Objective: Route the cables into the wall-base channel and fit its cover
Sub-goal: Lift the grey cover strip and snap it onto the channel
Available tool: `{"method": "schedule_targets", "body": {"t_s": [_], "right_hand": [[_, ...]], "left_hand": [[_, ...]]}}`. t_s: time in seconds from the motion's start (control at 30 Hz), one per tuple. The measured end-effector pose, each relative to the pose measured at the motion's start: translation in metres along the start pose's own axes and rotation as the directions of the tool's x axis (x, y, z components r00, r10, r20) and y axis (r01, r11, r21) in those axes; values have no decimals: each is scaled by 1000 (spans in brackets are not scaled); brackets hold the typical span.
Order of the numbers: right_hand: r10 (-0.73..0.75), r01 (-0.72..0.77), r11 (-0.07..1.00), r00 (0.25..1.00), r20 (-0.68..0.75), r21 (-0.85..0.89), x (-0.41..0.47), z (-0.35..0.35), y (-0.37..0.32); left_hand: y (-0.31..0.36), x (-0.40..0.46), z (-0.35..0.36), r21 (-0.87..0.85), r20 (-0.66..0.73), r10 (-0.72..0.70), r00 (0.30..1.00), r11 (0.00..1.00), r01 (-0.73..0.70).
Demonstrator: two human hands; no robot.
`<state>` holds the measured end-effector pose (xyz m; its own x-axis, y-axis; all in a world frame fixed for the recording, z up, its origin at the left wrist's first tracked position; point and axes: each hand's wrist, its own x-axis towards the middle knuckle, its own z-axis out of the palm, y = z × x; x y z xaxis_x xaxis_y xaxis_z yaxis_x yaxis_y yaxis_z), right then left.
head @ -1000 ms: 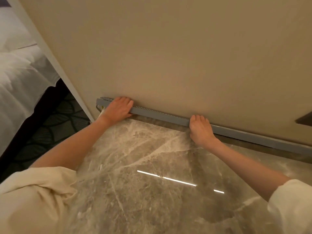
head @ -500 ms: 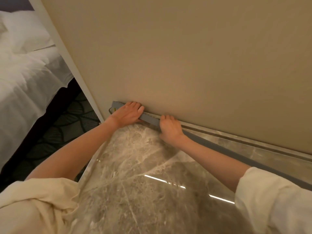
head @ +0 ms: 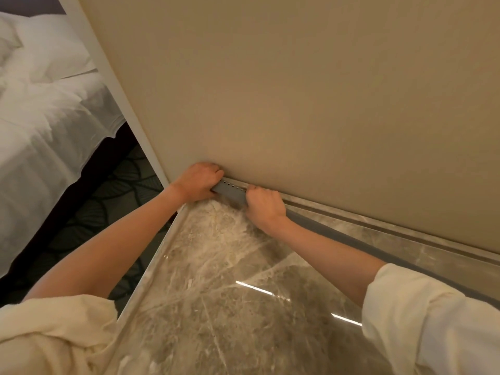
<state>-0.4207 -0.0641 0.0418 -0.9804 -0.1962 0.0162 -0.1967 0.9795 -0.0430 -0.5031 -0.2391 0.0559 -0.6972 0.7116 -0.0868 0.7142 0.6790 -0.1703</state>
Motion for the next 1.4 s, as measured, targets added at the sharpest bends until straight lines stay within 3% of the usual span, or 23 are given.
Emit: {"method": "schedule_targets", "body": {"t_s": [0.27, 0.6, 1.0, 1.23, 1.4], "right_hand": [[105, -105, 994, 994, 29, 17, 11, 2, -15], [66, -66, 997, 998, 2, -35, 28, 13, -17], [93, -94, 995, 995, 29, 29, 22, 9, -22], [-23, 22, 996, 1000, -6, -81, 0, 9, 8], [4, -9, 992, 999, -36, -125, -44, 14, 56]], "left_hand": [[6, 3, 13, -23, -40, -73, 997, 997, 73], [6, 8, 17, -57, -28, -133, 991, 990, 131], [5, 5, 20, -38, 34, -160, 986, 986, 162], [16, -1, 12, -68, -81, -141, 987, 988, 135], [22, -6, 11, -11, -192, -140, 971, 990, 141]]}}
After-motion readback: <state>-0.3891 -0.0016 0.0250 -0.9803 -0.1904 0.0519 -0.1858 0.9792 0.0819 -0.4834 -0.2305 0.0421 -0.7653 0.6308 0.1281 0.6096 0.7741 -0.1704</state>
